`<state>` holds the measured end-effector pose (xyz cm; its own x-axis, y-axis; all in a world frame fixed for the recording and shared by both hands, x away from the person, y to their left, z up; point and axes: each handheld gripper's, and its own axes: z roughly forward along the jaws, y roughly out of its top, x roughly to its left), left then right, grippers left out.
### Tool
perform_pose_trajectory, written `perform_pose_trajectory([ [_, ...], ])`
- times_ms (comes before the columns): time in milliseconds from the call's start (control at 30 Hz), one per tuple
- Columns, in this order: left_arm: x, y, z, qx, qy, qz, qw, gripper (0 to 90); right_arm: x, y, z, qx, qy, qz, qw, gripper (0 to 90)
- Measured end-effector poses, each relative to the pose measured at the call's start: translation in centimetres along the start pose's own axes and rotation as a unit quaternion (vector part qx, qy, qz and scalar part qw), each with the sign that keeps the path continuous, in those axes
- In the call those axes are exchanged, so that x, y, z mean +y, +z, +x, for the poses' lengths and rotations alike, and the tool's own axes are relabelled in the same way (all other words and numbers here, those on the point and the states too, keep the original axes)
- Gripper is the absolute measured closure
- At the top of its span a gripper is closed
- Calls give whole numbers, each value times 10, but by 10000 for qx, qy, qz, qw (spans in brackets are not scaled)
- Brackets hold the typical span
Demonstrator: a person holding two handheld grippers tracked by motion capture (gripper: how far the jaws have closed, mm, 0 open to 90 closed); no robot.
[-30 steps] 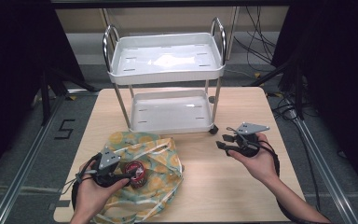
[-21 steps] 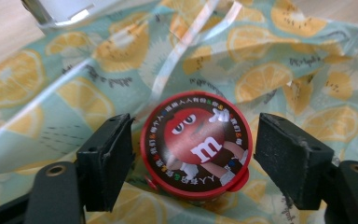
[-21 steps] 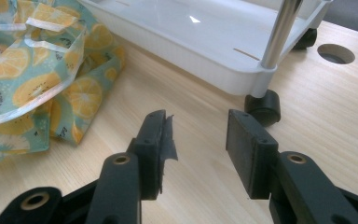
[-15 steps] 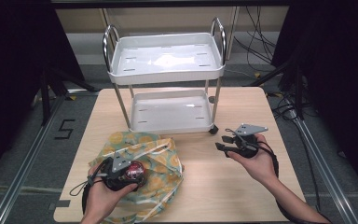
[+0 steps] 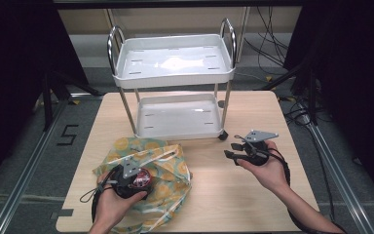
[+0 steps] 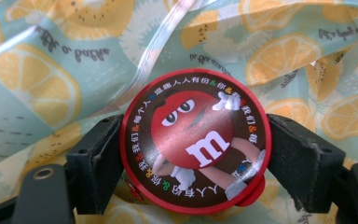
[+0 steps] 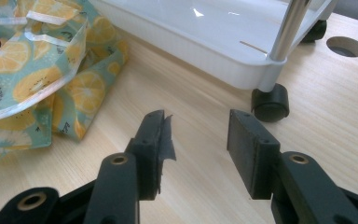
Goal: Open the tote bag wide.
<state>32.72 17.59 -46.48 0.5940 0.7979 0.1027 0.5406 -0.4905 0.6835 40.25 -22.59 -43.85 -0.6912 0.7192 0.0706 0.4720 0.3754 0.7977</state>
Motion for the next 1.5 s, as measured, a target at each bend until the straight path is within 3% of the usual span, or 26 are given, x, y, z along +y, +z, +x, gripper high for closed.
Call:
perform_pose_trajectory([
  [33, -1, 1, -1, -21, -157, -44, 9999, 232, 0, 0, 1, -1, 56, 26, 10000, 577],
  [67, -1, 2, 0, -21, -192, -23, 9998, 237, -1, 0, 0, 23, 4, 15, 10000, 577],
  [100, -1, 2, 1, -50, -84, -3, 10000, 238, -1, 1, -1, -13, -30, -29, 10000, 577],
  [133, -2, 3, 2, -60, -91, -36, 9999, 239, -1, 0, 0, 1, 65, 29, 10000, 577],
  [200, -3, 5, 1, -96, -275, -36, 9996, 239, -1, 1, 0, 6, 34, 25, 10000, 576],
  [300, -4, 6, 3, -185, -236, 1, 9996, 240, -2, 1, 0, 53, 83, 88, 9999, 576],
  [367, -5, 8, 3, -248, -396, 24, 9989, 242, -2, 2, -2, 50, -51, 84, 9999, 576],
  [433, -5, 8, 4, -230, -320, 50, 9992, 243, -3, 3, -2, -18, -98, 15, 9999, 576],
  [500, -5, 10, 3, -212, -361, 48, 9991, 244, -3, 3, 0, 28, 22, 55, 10000, 576],
  [600, -5, 10, 2, -214, -351, 37, 9991, 244, -3, 2, -1, 13, -94, 103, 9999, 576],
  [633, -5, 10, 2, -193, -346, 29, 9992, 244, -3, 2, 2, 66, 66, 138, 9999, 576],
  [667, -5, 10, 1, -217, -392, 9, 9990, 244, -3, 3, 1, 63, -32, 93, 9999, 576],
  [700, -5, 9, 1, -171, -391, 23, 9991, 244, -3, 2, 2, 78, 32, 127, 9999, 576],
  [867, -2, 4, -2, -100, -152, -117, 9998, 242, -4, 2, 2, 53, 61, 81, 9999, 575],
  [900, -1, 3, 0, -103, 31, -138, 9998, 242, -3, 3, 1, 52, 32, 80, 9999, 576],
  [933, 0, 4, 0, -91, 29, -174, 9998, 241, -4, 3, 1, 58, 30, 79, 9999, 576],
  [967, -1, 5, -2, -77, -121, -159, 9998, 239, -3, 2, 2, 85, 24, 132, 9999, 575],
  [1033, -1, 6, 1, -121, -22, -177, 9998, 237, -4, 3, 2, 68, 36, 85, 9999, 575],
  [1067, -2, 8, 0, -140, -148, -161, 9997, 237, -4, 3, 2, 69, 17, 88, 9999, 575],
  [1100, -2, 8, 0, -154, -107, -139, 9997, 237, -4, 3, 2, 69, 11, 87, 9999, 575],
  [1167, -4, 10, 0, -169, -213, -112, 9996, 236, -4, 3, 2, 71, 26, 92, 9999, 575],
  [1200, -4, 11, 1, -188, -111, -146, 9997, 237, -4, 4, 2, 69, 36, 99, 9999, 574],
  [1400, -5, 14, 2, -183, -114, -62, 9997, 239, -4, 4, 2, 82, 18, 125, 9999, 574],
  [1467, -5, 14, 0, -208, -275, -63, 9994, 242, -4, 4, 2, 99, 2, 168, 9998, 575],
  [1500, -5, 14, 1, -208, -188, -81, 9996, 243, -4, 4, 2, 82, 5, 161, 9998, 574],
])
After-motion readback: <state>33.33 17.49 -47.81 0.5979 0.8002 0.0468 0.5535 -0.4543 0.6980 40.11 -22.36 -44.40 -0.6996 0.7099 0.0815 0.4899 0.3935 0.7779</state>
